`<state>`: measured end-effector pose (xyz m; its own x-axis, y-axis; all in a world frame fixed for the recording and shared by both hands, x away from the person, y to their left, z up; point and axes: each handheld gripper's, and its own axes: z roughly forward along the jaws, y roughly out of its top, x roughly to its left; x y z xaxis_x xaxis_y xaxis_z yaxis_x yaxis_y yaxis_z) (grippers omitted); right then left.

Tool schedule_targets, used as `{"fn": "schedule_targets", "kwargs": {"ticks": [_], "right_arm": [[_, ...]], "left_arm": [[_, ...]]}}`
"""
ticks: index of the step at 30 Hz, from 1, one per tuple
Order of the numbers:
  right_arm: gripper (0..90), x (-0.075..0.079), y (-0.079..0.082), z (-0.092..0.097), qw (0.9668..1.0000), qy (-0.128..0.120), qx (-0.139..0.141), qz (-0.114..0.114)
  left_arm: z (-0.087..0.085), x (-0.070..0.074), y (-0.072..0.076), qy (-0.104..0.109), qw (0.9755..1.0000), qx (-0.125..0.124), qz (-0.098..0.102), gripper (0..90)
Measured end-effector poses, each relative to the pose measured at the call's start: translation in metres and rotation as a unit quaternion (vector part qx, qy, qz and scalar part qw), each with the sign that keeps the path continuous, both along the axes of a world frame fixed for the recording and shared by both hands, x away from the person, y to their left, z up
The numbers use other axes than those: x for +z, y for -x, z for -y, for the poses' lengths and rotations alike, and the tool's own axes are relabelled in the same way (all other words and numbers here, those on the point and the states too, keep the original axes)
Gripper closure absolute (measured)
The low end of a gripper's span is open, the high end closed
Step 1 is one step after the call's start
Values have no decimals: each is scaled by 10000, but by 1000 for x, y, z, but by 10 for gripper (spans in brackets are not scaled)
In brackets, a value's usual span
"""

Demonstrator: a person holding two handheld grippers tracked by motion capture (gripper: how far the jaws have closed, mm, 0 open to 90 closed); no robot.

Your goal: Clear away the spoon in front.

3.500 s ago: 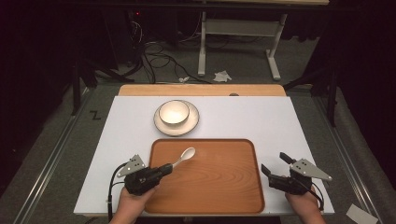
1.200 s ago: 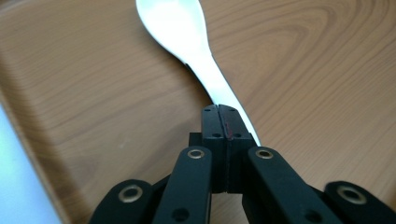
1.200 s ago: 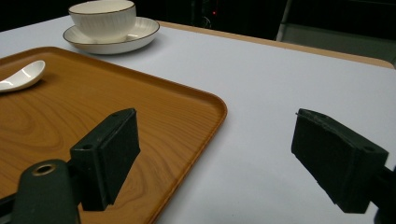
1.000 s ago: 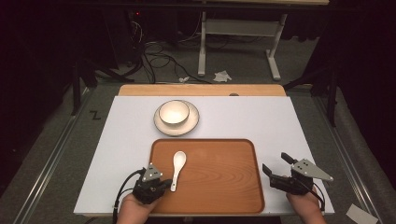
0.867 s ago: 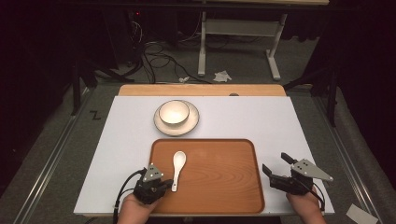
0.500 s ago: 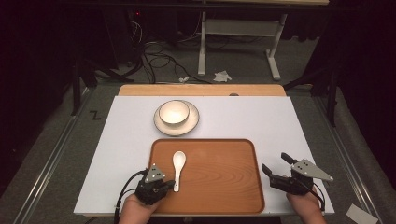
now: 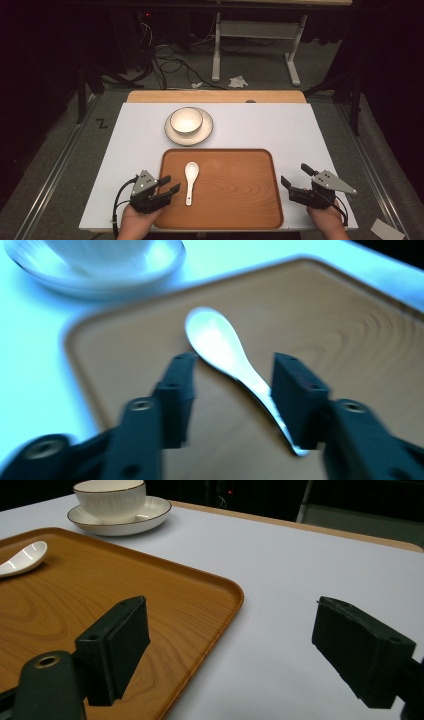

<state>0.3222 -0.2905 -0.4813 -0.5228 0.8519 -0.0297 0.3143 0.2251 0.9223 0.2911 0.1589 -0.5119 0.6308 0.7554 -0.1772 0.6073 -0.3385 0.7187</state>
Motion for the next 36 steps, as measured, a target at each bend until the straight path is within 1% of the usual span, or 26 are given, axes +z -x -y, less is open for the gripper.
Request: {"fn": "schedule_targets", "kwargs": {"ticks": [1, 3, 4, 5, 6, 7, 8, 9, 11, 12, 13, 14, 15, 16, 17, 20, 23, 25, 26, 28, 29, 30, 31, 33, 34, 36], "right_arm": [[165, 0, 0, 0, 10000, 0, -1, 0], [165, 0, 0, 0, 10000, 0, -5, -4], [165, 0, 0, 0, 10000, 0, -5, -4], [165, 0, 0, 0, 10000, 0, -2, -1], [165, 0, 0, 0, 10000, 4, 1, 3], [165, 0, 0, 0, 10000, 4, -4, 1], [165, 0, 0, 0, 10000, 4, -4, 1], [165, 0, 0, 0, 10000, 8, -4, 3], [165, 0, 0, 0, 10000, 10, 0, 3], [165, 0, 0, 0, 10000, 10, 3, 1], [165, 0, 0, 0, 10000, 5, -3, -7], [165, 0, 0, 0, 10000, 16, -7, 0], [165, 0, 0, 0, 10000, 17, -8, 5], [165, 0, 0, 0, 10000, 19, -10, 4], [165, 0, 0, 0, 10000, 19, -10, 4], [165, 0, 0, -1, 10000, 26, -1, -3], [165, 0, 0, -1, 10000, 37, 11, -1], [165, 0, 0, -1, 10000, 37, 7, -1], [165, 0, 0, -1, 10000, 37, 7, -1], [165, 0, 0, -1, 10000, 38, 2, -3], [165, 0, 0, -1, 10000, 41, -16, -8], [165, 0, 1, -1, 10000, 41, -21, -8], [165, 0, 0, -1, 10000, 41, -6, 8], [165, 0, 1, -1, 10000, 35, -14, 8], [165, 1, 1, -1, 10000, 28, -30, -5], [165, 1, 1, 0, 10000, 33, -16, 16]], "left_arm": [[0, 0, 0, 0, 10000, 0, 0, 447], [-6, 2, -1, 120, 9999, 83, 81, 389], [-6, 2, -1, 120, 9999, 83, 81, 354], [-9, 3, -2, 181, 9997, 120, 124, 314], [-14, 5, -2, 315, 9991, 155, 249, 277], [-18, 7, -2, 358, 9984, 201, 380, 235], [-18, 7, -2, 358, 9984, 201, 380, 183], [-21, 9, -2, 392, 9978, 266, 461, 183], [-27, 12, -2, 526, 9960, 370, 625, 90], [-31, 15, 0, 630, 9935, 457, 826, 15], [-34, 18, 1, 636, 9916, 502, 1009, 2], [-36, 19, 2, 640, 9898, 548, 1145, 2], [-36, 19, 2, 640, 9898, 548, 1145, 1], [-41, 23, 2, 681, 9883, 517, 1265, 1], [-41, 23, 2, 681, 9883, 517, 1265, 1], [-50, 25, 2, 648, 9861, 593, 1411, 2], [-61, 27, 1, 599, 9839, 796, 1486, 18], [-72, 29, -2, 558, 9823, 1030, 1464, 24], [-72, 29, -2, 558, 9823, 1030, 1464, 26], [-79, 30, -3, 570, 9810, 1133, 1466, 29], [-86, 30, -2, 632, 9792, 1203, 1506, 32], [-86, 30, -2, 632, 9792, 1203, 1506, 32], [-91, 31, -1, 627, 9781, 1247, 1544, 33], [-95, 31, -1, 627, 9776, 1283, 1547, 38], [-98, 29, -1, 694, 9773, 1319, 1505, 41], [-100, 28, -1, 721, 9776, 1329, 1462, 44]]}}
